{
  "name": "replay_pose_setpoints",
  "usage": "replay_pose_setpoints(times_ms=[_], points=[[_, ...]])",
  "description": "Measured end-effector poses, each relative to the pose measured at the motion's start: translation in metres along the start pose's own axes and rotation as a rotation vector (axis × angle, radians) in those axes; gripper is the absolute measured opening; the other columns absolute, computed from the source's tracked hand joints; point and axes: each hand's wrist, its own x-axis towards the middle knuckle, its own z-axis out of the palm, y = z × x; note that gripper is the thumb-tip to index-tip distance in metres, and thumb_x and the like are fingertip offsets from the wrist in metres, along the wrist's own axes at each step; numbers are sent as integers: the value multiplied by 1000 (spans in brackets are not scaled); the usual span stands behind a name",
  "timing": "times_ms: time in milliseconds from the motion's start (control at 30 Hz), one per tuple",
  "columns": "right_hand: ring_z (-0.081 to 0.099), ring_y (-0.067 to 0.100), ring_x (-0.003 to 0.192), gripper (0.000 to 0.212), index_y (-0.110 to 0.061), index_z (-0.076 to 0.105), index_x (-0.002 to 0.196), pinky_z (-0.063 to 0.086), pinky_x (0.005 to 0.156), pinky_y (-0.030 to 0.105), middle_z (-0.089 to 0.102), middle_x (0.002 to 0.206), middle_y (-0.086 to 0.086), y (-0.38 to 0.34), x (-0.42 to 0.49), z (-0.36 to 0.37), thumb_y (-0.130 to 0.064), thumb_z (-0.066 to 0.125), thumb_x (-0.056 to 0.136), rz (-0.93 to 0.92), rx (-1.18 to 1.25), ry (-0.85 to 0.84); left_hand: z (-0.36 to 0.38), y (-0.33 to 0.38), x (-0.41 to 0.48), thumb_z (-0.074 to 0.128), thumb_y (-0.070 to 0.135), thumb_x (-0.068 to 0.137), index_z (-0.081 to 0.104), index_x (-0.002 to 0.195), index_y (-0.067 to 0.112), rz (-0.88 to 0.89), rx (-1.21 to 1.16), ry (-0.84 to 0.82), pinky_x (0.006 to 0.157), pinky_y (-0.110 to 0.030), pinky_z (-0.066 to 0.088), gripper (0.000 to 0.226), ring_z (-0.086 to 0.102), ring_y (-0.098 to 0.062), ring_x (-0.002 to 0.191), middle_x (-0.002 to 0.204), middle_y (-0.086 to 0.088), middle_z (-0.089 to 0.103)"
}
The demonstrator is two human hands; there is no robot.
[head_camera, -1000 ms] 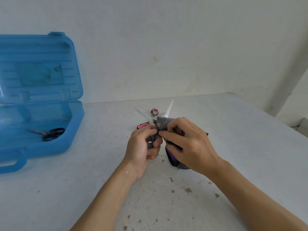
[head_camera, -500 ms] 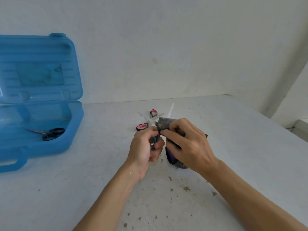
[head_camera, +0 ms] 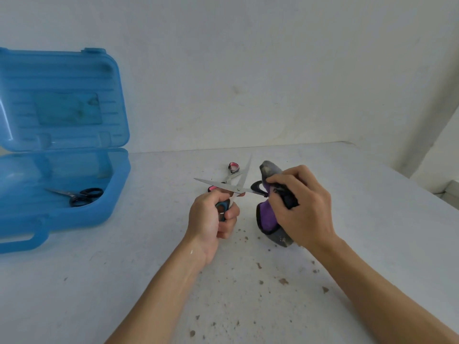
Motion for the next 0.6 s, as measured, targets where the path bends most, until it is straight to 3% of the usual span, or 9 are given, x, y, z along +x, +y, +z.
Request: replay_pose_setpoints(times_ms=[100,233,467,600], points=[[58,10,80,22,-8,79,105,51,63,24,64,102,3,-8,0,4,-2,74,84,-74,-39,-18,5,-1,-1,38,12,97,50,95,15,22,27,-9,49,-25,9,13,17,-14,45,55,-3,37],[57,20,78,21,-8,79,106,45,60,28,62,96,7,-10,-1,9,-5,71,87,-242,-122,-118,7,1,-5,39,10,97,42,64,16,92,127,-29,50,-28,9,34,18,-15,47,59,-7,36],[55,23,75,16,-10,79,95,45,57,35,58,87,7,3,4,3,-4,69,84,-321,-210,-173,6,-3,-3,38,10,99,36,69,13,125,215,-17,46,-24,13,30,18,-16,46,58,-7,38],[58,24,72,11,-6,77,90,49,52,37,60,87,7,-4,4,3,-3,68,82,-195,-193,-81,10,-3,-5,36,9,99,39,72,14,99,184,-32,47,-24,12,28,17,-15,46,57,-6,38]])
